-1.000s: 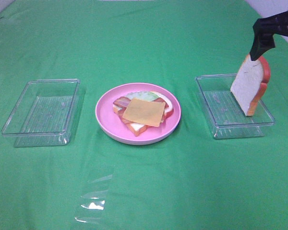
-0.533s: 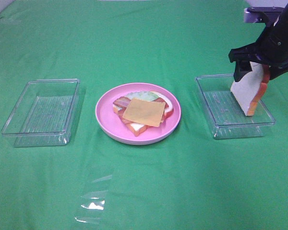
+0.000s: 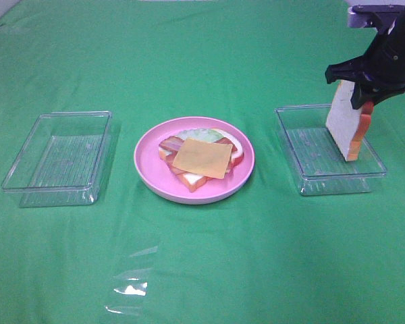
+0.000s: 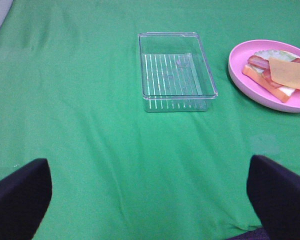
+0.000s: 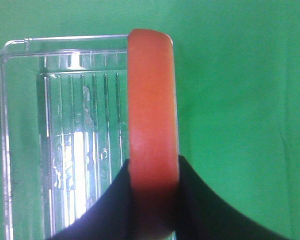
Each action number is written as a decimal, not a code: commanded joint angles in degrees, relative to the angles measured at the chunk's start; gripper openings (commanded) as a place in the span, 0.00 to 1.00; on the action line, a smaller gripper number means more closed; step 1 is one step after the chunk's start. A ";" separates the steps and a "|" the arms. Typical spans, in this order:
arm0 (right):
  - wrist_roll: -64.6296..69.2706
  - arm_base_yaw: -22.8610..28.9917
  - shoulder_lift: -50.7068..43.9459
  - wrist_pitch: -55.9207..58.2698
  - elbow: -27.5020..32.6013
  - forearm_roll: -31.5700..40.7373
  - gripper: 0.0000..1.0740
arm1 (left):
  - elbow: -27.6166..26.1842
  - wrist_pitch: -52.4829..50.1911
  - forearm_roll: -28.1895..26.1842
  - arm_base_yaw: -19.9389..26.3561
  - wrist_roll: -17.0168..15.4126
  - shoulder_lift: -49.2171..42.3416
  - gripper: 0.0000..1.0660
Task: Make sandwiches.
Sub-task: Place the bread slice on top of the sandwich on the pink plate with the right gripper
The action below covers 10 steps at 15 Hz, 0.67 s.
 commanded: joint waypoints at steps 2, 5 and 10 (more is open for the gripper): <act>0.63 -0.29 -6.53 1.03 -0.57 2.86 0.01 | -0.06 -0.29 -0.11 -0.06 -0.11 -1.09 0.92; -4.24 0.29 -12.95 2.41 -0.57 13.46 0.01 | -0.06 -0.29 -0.11 -0.06 -0.11 -1.09 0.92; -10.37 10.31 -15.81 3.67 -0.57 30.08 0.01 | -0.06 -0.29 -0.11 -0.06 -0.11 -1.09 0.92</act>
